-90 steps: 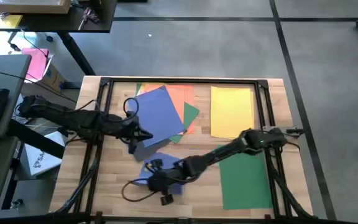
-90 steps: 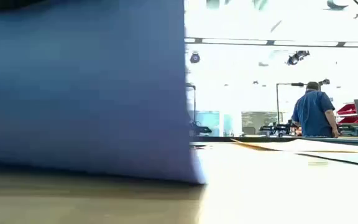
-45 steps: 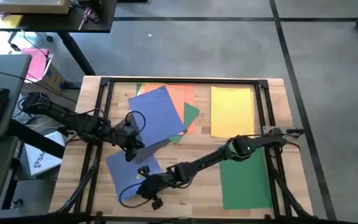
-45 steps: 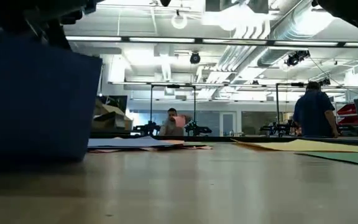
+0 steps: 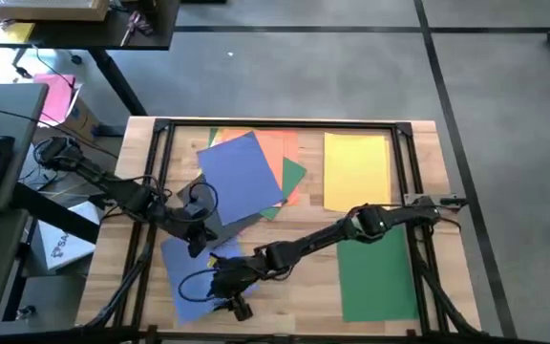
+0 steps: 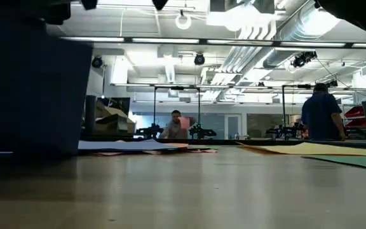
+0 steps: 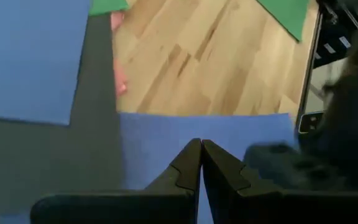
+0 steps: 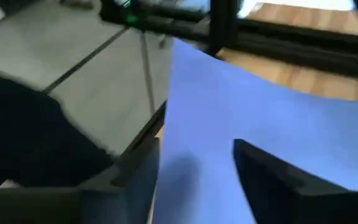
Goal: Organize paper
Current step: Put the violet paper into the bottom left of the table
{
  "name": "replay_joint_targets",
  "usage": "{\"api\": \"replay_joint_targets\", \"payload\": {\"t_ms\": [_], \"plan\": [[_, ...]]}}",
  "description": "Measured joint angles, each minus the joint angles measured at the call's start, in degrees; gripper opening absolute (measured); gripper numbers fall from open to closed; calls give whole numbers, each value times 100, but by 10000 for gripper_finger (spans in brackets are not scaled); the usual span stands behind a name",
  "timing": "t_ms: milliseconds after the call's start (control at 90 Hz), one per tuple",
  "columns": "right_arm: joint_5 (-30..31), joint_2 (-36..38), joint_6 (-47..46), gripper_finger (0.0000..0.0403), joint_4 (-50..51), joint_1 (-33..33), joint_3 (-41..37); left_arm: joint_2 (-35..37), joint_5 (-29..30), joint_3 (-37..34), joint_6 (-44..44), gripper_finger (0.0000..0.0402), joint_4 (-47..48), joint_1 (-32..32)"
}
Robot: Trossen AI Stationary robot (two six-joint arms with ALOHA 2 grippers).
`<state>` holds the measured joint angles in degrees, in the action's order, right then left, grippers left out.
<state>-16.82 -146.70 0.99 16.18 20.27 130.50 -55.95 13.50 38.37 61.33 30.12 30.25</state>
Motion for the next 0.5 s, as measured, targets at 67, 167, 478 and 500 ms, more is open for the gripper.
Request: {"api": "replay_joint_targets", "payload": {"t_ms": [67,167,478,500], "plan": [[-113,200,-109,249,690,-4,120,-150,90,0,325,0,2,202],[-53,393,-280,265,1731,2,159,-501,102,-1,832,0,-4,522],[1782,156,-1665,200,3407,35,-210,-1789,-544,-4,2772,0,-94,1638],[1813,149,-1764,189,3383,34,-309,-1858,-561,-5,2884,0,-88,1699]]}}
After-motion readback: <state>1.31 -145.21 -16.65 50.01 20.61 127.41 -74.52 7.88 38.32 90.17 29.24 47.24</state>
